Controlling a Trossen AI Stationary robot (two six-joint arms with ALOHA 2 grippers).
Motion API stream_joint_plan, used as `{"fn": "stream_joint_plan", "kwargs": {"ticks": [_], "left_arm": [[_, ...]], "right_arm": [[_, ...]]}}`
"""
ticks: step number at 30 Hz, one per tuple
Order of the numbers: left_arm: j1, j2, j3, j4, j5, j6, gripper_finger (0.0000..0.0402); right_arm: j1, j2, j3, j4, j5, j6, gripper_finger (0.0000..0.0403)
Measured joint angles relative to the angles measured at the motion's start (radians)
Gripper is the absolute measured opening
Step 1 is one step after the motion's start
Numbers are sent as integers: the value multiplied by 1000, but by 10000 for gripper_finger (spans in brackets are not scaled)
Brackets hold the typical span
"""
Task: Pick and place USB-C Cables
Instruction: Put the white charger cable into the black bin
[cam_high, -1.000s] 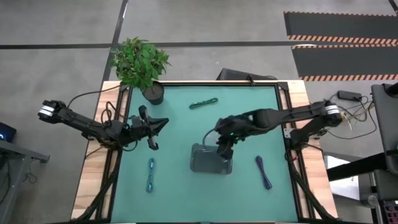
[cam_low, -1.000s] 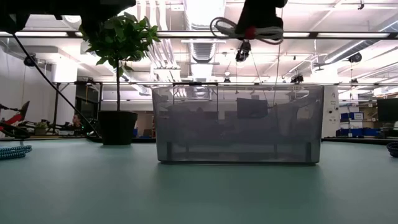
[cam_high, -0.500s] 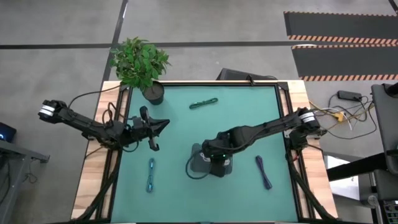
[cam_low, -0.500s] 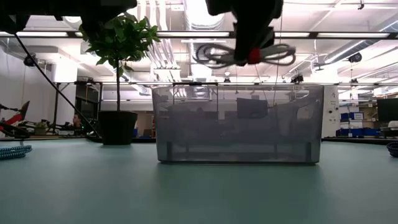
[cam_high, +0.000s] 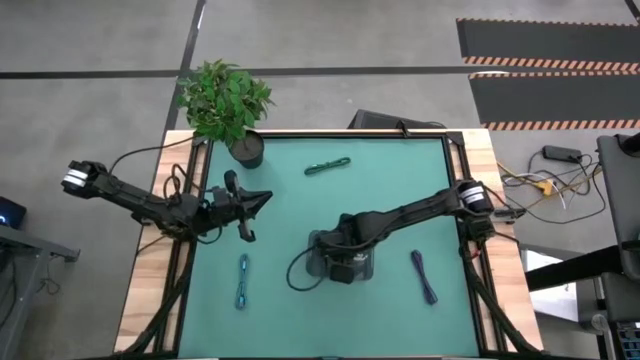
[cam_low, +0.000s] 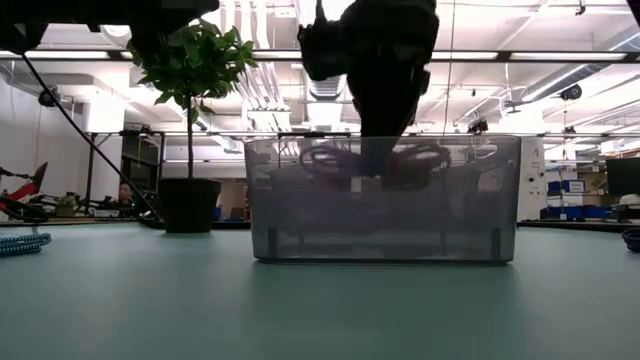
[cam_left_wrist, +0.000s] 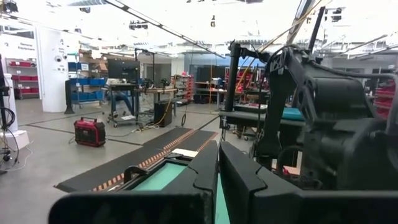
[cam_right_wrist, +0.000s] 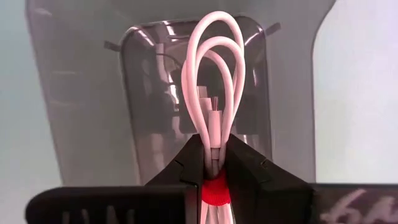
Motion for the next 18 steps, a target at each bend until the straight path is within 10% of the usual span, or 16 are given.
{"fn": "stream_joint_plan", "kwargs": {"ticks": [18], "left_arm": [[0, -6, 0, 0, -1, 0, 1]], "right_arm": [[-11, 114, -2, 48, 74, -59, 50]]}}
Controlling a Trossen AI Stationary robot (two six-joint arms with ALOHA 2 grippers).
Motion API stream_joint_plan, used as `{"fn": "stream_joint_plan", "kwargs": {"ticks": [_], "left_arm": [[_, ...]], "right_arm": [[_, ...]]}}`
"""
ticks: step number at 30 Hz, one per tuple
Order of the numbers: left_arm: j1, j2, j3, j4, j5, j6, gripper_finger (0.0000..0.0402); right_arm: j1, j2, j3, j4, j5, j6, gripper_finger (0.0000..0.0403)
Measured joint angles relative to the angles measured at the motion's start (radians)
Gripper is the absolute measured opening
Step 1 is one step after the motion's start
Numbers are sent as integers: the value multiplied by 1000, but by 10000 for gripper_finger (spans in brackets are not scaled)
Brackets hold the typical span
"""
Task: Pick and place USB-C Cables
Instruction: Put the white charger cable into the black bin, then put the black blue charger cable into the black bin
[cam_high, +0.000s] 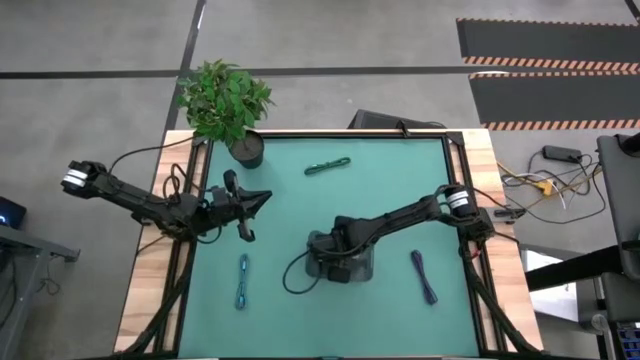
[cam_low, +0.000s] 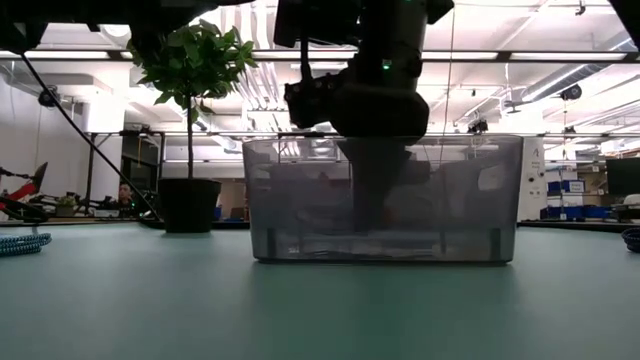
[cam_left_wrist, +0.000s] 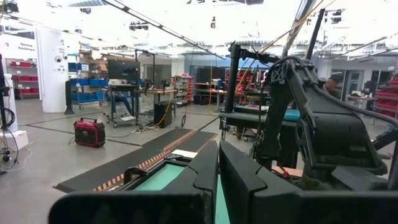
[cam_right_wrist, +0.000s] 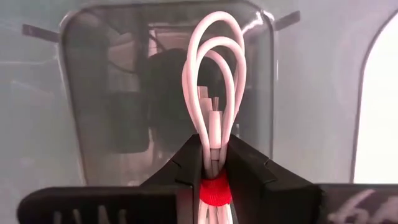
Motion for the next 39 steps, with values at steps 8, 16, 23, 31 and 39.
{"fn": "stream_joint_plan", "kwargs": {"ticks": [8, 16, 23, 31, 39], "left_arm": [[0, 0, 0, 0, 0, 0, 1], [0, 0, 0, 0, 0, -1, 1], [-1, 0, 0, -1, 0, -3, 1], [-62, 19, 26, -8, 20, -105, 1], [-203, 99, 105, -46, -73, -189, 1]], "right_arm": [[-2, -3, 0, 5, 6, 11, 59], [-9, -4, 0, 10, 19, 28, 122], [-10, -38, -1, 7, 29, 31, 158], [67, -218, -18, -11, 138, 0, 155], [204, -437, -166, 83, 400, -30, 137]]}}
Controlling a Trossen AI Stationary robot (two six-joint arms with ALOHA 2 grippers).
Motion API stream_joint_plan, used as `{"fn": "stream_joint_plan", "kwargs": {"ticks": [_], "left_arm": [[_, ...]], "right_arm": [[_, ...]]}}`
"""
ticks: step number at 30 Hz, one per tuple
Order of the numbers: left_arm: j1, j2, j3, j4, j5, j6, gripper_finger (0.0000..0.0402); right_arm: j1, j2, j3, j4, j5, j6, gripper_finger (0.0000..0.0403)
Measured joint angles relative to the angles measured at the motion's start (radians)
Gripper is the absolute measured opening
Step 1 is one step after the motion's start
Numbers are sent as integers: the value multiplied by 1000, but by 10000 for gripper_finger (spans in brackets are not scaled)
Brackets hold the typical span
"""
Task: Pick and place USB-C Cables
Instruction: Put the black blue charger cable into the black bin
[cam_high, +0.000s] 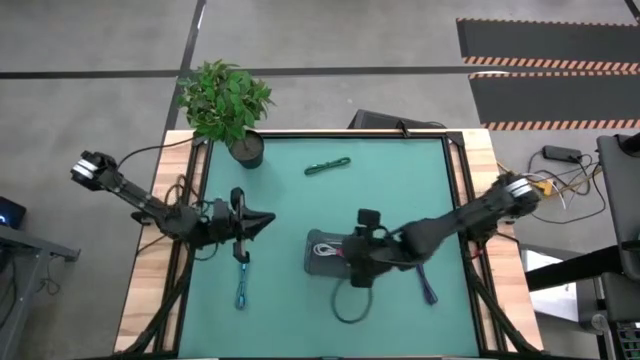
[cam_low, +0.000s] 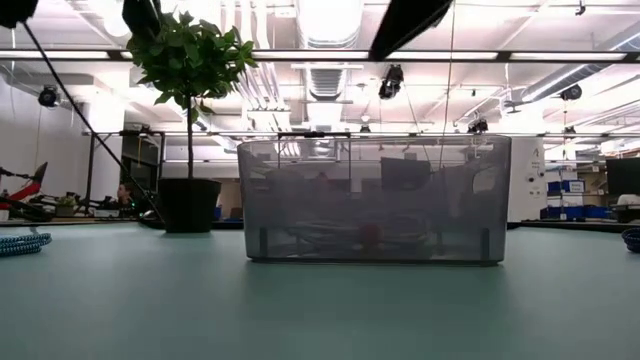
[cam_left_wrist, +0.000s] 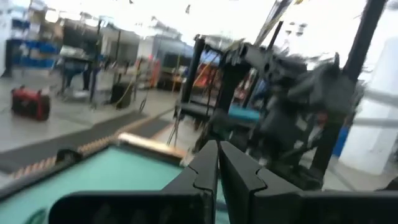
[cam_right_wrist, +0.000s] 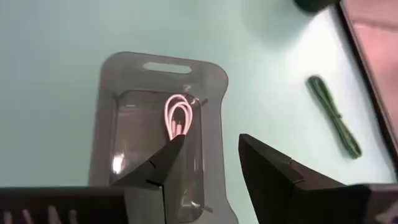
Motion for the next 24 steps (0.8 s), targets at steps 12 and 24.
{"fn": "stream_joint_plan", "kwargs": {"ticks": [12, 24], "left_arm": [[-138, 178, 239, -798, 140, -979, 1], [-220, 349, 344, -1527, 635, -1750, 0]], "right_arm": [[15, -338, -439, 524, 22, -171, 113], [10, -493, -565, 663, 15, -302, 96]]}}
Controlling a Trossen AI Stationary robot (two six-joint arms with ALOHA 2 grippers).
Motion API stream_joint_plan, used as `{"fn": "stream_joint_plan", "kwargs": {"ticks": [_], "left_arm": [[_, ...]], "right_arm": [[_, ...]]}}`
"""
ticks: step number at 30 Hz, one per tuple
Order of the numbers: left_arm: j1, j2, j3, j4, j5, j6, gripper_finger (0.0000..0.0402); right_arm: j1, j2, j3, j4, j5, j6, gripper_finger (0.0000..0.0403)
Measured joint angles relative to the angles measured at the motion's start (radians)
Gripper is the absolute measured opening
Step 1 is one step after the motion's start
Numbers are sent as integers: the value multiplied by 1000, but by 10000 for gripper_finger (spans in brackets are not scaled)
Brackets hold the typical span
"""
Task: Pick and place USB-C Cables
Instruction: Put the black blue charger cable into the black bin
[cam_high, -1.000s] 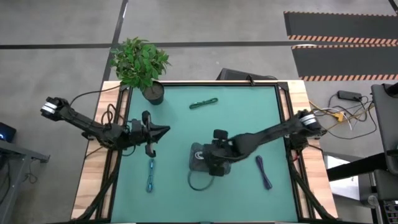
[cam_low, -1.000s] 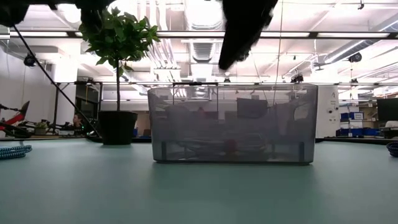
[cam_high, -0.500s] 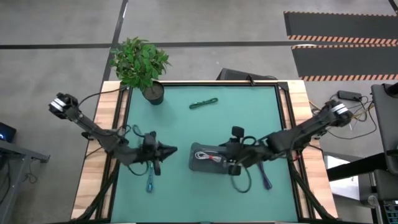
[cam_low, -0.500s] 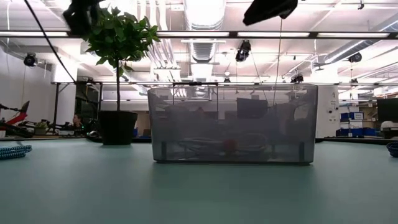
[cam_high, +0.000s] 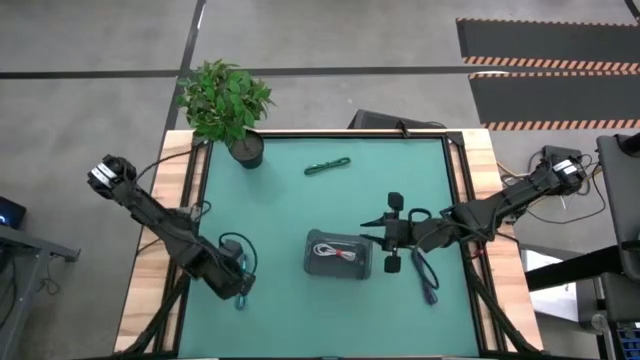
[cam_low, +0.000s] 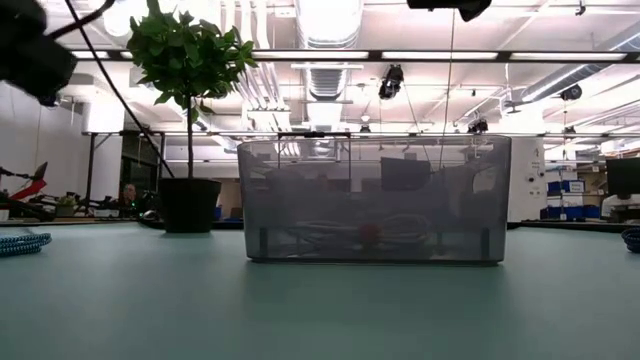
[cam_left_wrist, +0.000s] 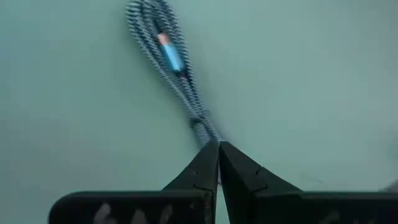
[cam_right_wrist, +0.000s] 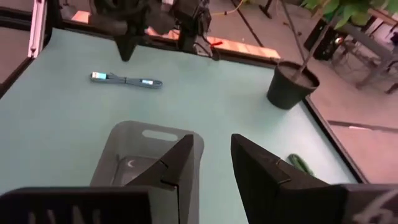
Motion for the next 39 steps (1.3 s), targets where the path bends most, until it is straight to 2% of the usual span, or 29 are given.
{"fn": "stream_joint_plan", "kwargs": {"ticks": [8, 19, 23, 27, 34, 39], "left_arm": [[12, 75, -23, 4, -7, -25, 12], [13, 164, -25, 65, -29, -30, 137], [13, 225, -25, 128, -42, -18, 152], [12, 270, -9, 114, -23, -16, 130], [10, 285, 7, 87, -13, 1, 23], [8, 269, 51, 45, 9, 2, 17]], "right_arm": [[0, -22, -2, -7, -1, -26, 86], [0, -13, -23, -7, -2, -25, 88], [0, -13, -37, -8, -2, -22, 88], [0, -11, -42, -7, -2, -21, 82], [0, 4, -47, -13, -2, 11, 77], [0, 16, -59, -15, -2, 11, 77]]}}
